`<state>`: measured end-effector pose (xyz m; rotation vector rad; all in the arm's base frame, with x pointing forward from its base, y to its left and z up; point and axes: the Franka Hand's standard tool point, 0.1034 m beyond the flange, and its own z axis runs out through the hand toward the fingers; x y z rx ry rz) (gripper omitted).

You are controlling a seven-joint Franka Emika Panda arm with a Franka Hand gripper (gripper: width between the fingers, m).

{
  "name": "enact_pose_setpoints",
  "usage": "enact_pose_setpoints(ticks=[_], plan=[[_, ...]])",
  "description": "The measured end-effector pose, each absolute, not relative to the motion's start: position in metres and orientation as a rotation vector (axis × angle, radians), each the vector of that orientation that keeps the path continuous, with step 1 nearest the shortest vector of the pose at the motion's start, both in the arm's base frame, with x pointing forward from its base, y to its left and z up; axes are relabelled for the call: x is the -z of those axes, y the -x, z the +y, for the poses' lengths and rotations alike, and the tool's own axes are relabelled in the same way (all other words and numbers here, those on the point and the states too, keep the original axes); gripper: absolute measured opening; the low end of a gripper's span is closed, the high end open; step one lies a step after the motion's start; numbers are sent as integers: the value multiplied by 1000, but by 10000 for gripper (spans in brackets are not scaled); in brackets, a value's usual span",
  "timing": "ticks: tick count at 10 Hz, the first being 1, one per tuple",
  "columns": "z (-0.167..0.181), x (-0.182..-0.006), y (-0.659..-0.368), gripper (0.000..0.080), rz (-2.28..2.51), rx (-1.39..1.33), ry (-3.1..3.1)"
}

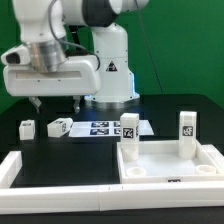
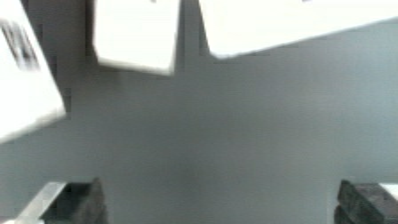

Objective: Assemble square table

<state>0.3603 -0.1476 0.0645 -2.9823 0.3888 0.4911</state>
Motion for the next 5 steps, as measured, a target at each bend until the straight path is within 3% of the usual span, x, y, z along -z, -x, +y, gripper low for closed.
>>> enact_pose_setpoints(ticks=[5], plan=[[-146,-58,-352,649,380,-958,2799]])
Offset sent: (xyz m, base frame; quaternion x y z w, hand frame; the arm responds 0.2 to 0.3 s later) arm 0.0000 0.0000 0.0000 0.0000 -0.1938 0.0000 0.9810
